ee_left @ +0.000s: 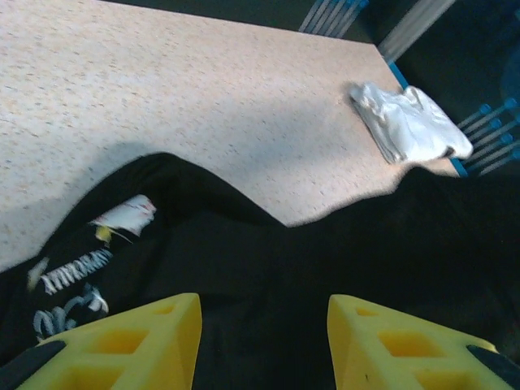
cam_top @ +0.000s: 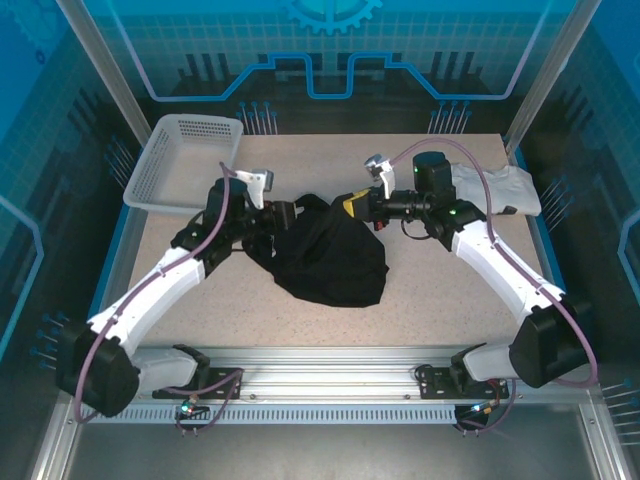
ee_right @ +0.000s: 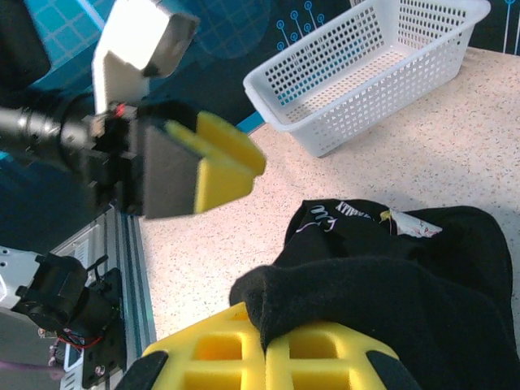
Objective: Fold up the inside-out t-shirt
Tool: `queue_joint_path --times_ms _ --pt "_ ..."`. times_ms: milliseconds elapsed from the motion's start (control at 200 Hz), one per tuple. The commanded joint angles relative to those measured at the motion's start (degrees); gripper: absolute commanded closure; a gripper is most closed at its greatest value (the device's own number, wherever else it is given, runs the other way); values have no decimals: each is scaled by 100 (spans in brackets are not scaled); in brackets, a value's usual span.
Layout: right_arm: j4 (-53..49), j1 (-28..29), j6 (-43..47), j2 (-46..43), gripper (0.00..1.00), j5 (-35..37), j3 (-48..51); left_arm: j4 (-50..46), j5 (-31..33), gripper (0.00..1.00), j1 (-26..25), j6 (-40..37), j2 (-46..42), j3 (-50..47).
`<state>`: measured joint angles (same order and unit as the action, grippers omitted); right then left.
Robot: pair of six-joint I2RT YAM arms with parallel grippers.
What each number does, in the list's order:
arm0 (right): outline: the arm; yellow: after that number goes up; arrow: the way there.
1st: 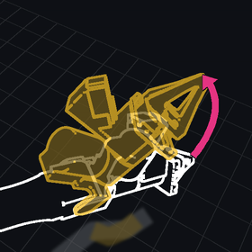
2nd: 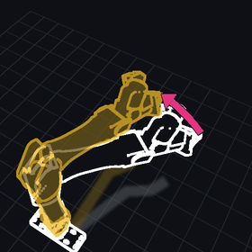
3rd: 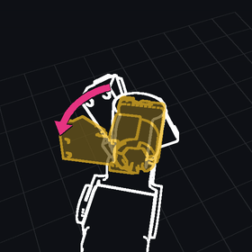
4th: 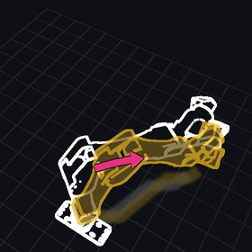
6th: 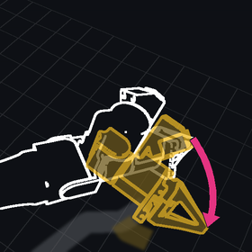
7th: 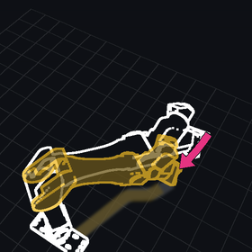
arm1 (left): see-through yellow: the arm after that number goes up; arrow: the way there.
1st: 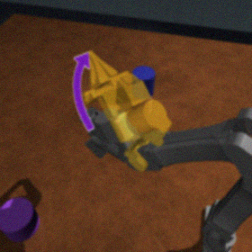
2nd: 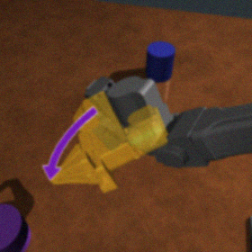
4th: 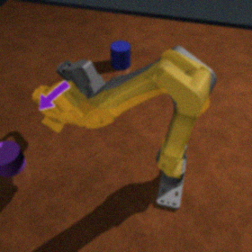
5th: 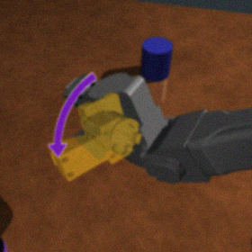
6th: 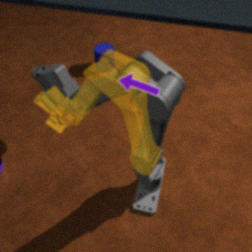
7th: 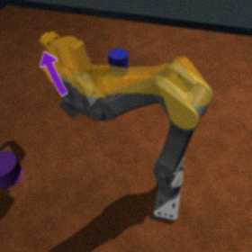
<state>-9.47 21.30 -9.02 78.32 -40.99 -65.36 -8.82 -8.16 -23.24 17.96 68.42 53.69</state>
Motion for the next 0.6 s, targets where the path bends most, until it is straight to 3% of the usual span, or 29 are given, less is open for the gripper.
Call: queue_joint_path --times_ms 0,75,330,420,465,520,595 --pt "-71 -69 -66 27 100 -114 -231 111 -471 54 -400 -262 -339 -276" --pt "-76 -65 -56 28 100 -92 -240 314 -705 50 -632 -288 -259 -391" --pt "-349 -73 139 -37 100 16 -265 113 -181 36 -804 -756 705 49" --pt "-649 -103 293 -88 100 201 -350 -34 -448 32 -803 -832 1209 386" --pt "-920 -122 418 -82 99 307 -471 -153 -601 38 -804 -837 1419 613" --pt "-1351 -126 607 -67 96 618 -651 -293 -654 56 -804 -762 1601 878" --pt "-2064 -78 615 34 88 2146 -934 -349 -846 85 -789 -631 1601 1093"
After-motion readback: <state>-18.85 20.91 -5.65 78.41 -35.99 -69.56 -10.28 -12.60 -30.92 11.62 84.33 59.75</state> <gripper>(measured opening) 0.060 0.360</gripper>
